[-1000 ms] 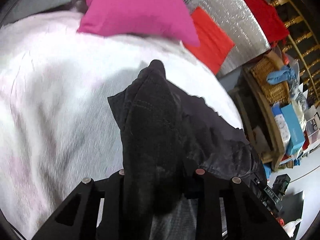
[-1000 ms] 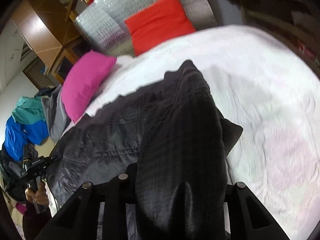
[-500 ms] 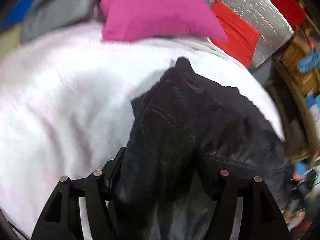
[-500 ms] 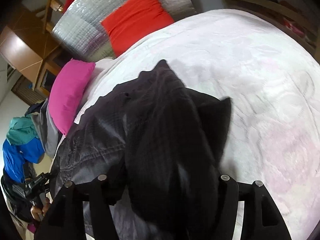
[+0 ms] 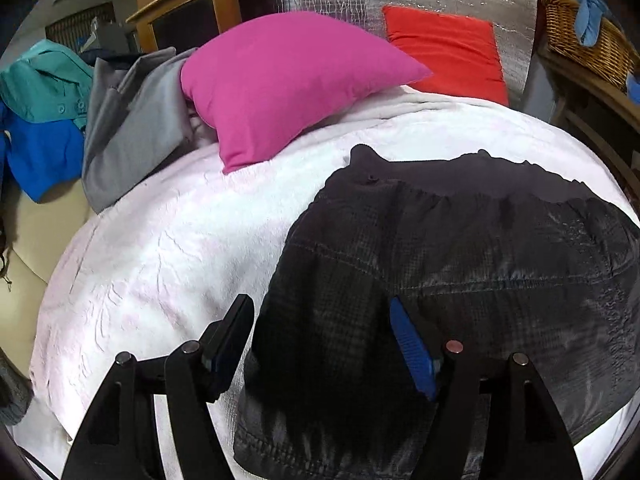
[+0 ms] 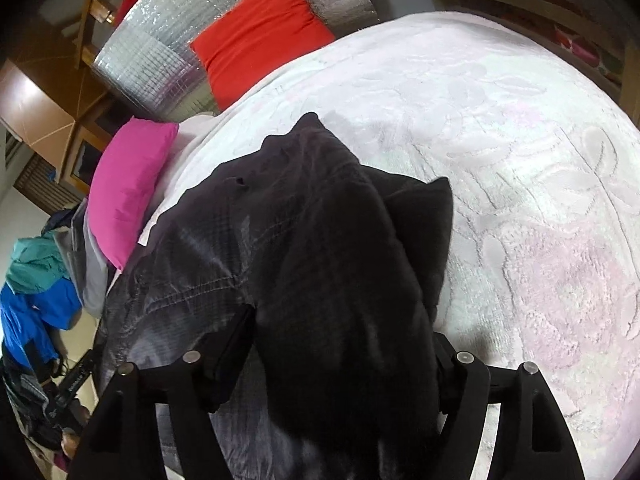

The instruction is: Fold large clothes

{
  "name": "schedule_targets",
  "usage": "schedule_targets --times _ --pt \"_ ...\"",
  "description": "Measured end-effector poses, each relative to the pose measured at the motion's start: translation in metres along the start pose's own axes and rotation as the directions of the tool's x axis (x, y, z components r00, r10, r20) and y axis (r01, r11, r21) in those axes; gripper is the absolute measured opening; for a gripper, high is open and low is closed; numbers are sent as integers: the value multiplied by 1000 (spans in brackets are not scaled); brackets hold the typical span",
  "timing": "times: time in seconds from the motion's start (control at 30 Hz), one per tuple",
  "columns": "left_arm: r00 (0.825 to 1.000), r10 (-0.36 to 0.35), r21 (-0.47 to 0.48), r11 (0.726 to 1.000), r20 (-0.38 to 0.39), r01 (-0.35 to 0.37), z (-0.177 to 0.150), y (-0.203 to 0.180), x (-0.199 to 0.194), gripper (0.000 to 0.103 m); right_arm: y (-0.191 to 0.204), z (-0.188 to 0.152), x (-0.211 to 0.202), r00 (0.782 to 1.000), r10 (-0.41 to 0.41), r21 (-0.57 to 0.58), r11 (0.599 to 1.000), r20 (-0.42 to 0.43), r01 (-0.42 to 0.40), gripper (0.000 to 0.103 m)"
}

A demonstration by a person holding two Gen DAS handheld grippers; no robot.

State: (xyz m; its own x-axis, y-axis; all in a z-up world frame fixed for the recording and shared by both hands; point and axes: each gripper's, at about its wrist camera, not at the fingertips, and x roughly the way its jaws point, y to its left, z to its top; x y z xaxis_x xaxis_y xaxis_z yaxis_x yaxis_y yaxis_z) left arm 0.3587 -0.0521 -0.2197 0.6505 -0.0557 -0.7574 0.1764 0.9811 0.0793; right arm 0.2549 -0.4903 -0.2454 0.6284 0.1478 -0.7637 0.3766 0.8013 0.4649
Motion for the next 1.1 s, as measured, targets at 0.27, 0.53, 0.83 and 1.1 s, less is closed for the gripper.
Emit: schedule_targets --times 0.27,0.53,0.83,1.1 --pt "1000 22 1 1000 3 -22 0 0 -1 71 17 2 -23 992 19 -73 997 124 -10 43" --pt "999 34 14 999 -6 -34 -3 -1 1 71 -2 4 1 1000 -30 7 1000 0 30 61" --pt "999 35 19 999 -21 -35 -3 1 3 74 -12 5 -9 1000 1 72 997 -9 0 66" --pt "976 -173 -173 974 -134 149 -1 30 27 82 -20 10 8 999 49 143 989 -18 -46 72"
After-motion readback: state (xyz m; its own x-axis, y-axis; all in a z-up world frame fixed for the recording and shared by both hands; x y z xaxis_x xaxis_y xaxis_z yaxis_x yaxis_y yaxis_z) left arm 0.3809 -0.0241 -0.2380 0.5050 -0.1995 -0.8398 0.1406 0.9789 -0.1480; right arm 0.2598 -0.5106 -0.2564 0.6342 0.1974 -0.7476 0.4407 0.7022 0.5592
